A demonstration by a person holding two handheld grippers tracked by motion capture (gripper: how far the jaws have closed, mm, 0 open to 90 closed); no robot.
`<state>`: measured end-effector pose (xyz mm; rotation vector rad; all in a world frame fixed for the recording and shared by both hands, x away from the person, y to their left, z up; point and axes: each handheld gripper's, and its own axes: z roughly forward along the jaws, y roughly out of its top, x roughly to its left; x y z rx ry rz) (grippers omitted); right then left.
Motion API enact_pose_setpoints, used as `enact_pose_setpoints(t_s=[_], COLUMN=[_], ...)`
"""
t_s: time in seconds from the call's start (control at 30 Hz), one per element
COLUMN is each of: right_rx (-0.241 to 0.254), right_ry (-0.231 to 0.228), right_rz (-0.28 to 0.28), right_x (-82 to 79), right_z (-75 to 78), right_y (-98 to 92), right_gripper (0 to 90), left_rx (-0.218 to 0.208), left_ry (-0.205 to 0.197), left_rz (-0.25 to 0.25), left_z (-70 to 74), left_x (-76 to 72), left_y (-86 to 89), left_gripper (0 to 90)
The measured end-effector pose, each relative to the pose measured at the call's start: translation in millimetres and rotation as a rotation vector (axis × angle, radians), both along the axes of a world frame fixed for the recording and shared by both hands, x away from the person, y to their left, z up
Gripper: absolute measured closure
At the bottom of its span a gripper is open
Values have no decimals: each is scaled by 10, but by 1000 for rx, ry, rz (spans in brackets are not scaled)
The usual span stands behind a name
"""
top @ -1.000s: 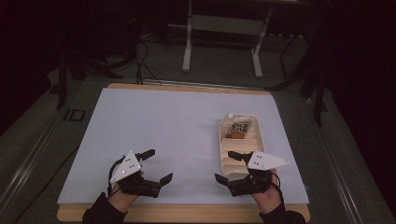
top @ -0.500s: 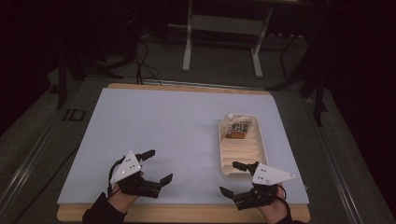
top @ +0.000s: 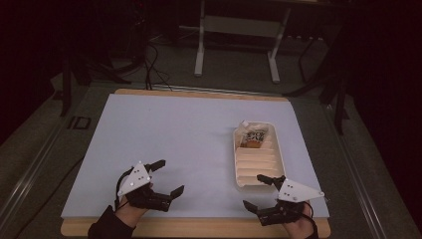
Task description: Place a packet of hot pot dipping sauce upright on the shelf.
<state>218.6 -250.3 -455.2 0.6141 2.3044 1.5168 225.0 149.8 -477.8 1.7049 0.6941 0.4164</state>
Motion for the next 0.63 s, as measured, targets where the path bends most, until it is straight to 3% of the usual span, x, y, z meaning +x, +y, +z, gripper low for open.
enact_pose_setpoints(t_s=[0.27,0.63], right_rx=[62,89], right_ry=[-7,3], right_rz=[-37,-41], right_x=[59,98], right_z=[18,18], right_y=[-113,-164], right_gripper=[119,133], left_rx=[3,12], left_ry=[5,6], left_rz=[0,-3], left_z=[-21,-36], left_x=[9,13], left_y=[-3,-10], left_gripper=[5,5])
